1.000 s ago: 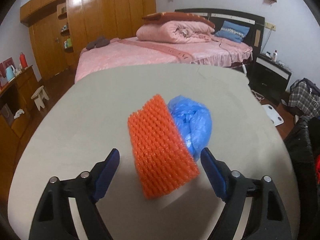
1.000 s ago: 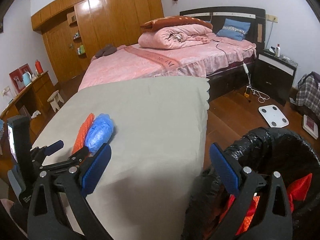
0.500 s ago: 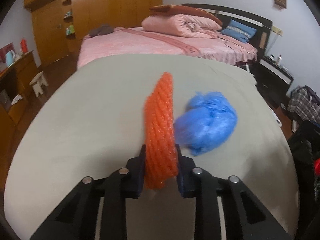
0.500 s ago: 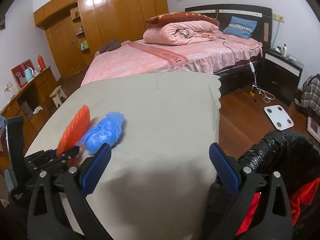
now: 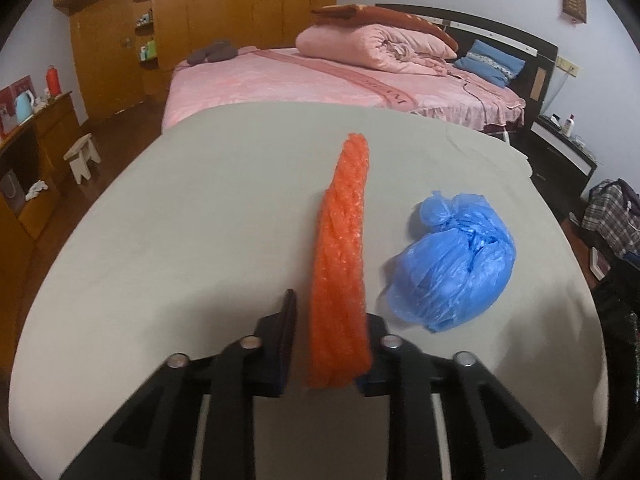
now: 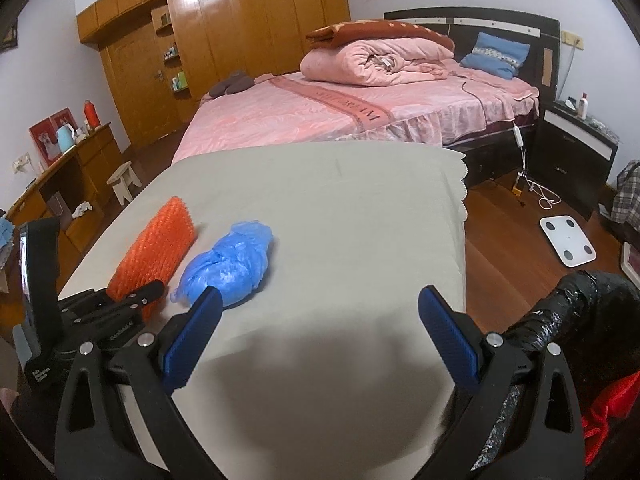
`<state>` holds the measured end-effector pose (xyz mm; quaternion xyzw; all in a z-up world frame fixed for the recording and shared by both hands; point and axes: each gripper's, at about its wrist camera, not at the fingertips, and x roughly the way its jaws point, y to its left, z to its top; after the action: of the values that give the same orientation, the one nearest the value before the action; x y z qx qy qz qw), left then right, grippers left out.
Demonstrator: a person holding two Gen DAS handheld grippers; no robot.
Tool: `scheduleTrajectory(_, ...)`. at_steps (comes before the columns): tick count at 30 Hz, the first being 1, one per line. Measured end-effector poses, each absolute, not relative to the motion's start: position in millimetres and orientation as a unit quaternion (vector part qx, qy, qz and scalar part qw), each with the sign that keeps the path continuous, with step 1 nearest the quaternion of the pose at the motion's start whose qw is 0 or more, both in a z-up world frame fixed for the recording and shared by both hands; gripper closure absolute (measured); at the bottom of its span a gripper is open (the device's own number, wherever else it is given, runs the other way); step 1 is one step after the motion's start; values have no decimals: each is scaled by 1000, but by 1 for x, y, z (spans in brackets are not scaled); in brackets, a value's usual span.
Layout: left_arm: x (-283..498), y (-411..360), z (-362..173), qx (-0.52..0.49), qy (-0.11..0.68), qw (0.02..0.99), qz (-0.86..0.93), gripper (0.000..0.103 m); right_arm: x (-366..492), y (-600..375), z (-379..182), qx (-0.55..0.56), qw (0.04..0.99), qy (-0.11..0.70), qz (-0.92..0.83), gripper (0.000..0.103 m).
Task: Collect trash
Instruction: 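Grasp the orange mesh strip with the left tool and lift it, then grasp the blue plastic bag with the right tool while the left tool holds the strip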
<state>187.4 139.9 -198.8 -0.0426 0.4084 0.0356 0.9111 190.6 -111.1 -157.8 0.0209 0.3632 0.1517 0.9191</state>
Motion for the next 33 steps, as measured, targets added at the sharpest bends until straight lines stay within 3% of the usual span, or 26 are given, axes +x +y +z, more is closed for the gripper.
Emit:
scheduleTrajectory(14,181,165,-171,-37,364,928,68,92,210,-65,-166,21,914,365,178,7)
scheduleTrajectory(28,174,204,-182,-37,372,922,101,92,236,1,-200,-19,889,411,199,8)
scheduleTrajectory(30,176,203,-183,-39,373,921,101,92,238,1,-202,-16,886,418,201,12)
scheduleTrajectory(32,177,201,-184,-42,374,921,100,92,239,1,-205,-12,881,425,207,30)
scheduleTrajectory(33,176,201,-185,-42,374,921,99,92,239,2,-206,-12,880,428,207,31)
